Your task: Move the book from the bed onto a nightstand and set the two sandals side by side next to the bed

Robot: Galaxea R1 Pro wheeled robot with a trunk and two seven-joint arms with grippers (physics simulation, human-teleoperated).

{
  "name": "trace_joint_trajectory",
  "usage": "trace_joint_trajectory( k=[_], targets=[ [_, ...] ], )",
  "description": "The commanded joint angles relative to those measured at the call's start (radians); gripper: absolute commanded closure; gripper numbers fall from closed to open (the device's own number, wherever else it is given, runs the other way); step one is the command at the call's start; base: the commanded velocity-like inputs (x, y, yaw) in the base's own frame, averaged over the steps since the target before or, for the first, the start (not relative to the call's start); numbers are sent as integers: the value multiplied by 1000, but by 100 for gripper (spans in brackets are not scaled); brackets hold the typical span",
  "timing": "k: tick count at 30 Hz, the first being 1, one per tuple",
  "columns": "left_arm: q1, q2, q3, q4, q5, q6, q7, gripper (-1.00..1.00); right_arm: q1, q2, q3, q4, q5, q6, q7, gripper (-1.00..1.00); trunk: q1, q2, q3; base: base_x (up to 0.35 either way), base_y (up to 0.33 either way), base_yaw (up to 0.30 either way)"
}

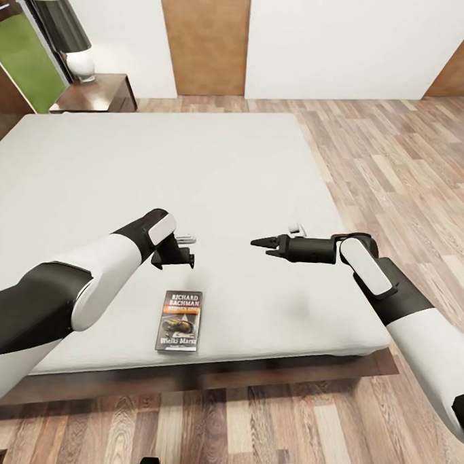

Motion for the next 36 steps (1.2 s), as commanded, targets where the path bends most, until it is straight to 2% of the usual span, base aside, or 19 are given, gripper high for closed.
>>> trace_joint_trajectory(
  k=[1,36],
  targets=[
    [0,0,-6,-2,11,3,7,-100,-1,-1,2,0,8,0,10,-100,4,-8,-4,0,0,0],
    [0,6,-7,-4,12,3,7,-100,0,-1,3,0,8,0,10,-100,138,-253,-113,0,0,0]
  ],
)
